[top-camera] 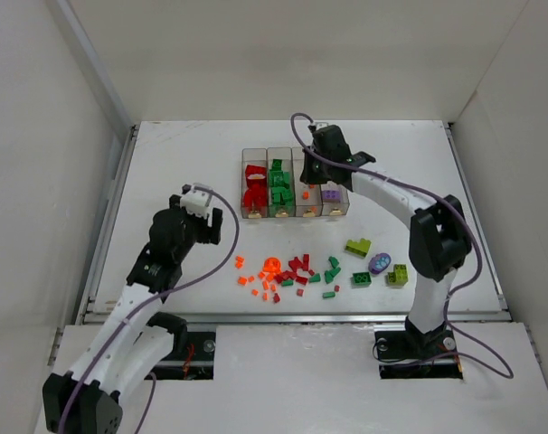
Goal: Sort the legos into containers by color
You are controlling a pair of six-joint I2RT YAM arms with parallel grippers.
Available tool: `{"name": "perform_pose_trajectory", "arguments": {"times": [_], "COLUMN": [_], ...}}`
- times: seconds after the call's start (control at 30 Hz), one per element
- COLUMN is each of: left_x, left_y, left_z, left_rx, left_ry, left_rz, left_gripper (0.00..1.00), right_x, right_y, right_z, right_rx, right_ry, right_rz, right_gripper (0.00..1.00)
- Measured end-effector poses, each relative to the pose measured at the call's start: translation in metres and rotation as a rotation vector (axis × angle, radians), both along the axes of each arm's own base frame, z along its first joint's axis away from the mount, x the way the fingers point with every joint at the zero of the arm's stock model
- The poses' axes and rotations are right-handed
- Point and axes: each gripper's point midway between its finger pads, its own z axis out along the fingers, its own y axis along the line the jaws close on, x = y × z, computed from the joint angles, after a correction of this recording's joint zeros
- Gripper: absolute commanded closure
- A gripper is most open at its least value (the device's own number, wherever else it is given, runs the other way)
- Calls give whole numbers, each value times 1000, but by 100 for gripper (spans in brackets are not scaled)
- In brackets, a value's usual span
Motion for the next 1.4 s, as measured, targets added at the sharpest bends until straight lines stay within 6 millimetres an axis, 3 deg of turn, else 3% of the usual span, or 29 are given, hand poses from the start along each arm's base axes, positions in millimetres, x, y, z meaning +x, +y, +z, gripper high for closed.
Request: {"name": "perform_pose_trajectory", "arguments": {"times": [0.1, 0.3, 0.5, 0.67, 0.93, 1.2, 1.4], "left_x": [5, 1, -22, -24, -35, -44, -44], "left_y": [-18, -39, -46, -53, -64, -85, -74], "left_z": [0, -23, -63, -82, -96, -116, -136], "left_rx": [158, 516, 789, 860, 917, 944, 973], "left_ry": [46, 80, 70, 75, 34, 63, 146], "left_rz": [-179, -597, -1053, -1312, -1527, -1676, -1707], "left_gripper": [25, 25, 27, 32, 35, 54, 56], "right_x": [23, 28, 32, 38, 40, 28, 18], "right_y": [-2, -9, -10, -9, -15, -20, -24], "right_z": [-16, -59, -57, -48, -37, -6, -16], "right_rx": [-22, -89, -98, -104, -99, -71, -74], "right_ry": [26, 115, 103, 71, 50, -13, 0], "right_rz": [-33, -55, -51, -29, -12, 28, 41], "right_gripper": [100, 65, 44, 44, 44, 44, 44]}}
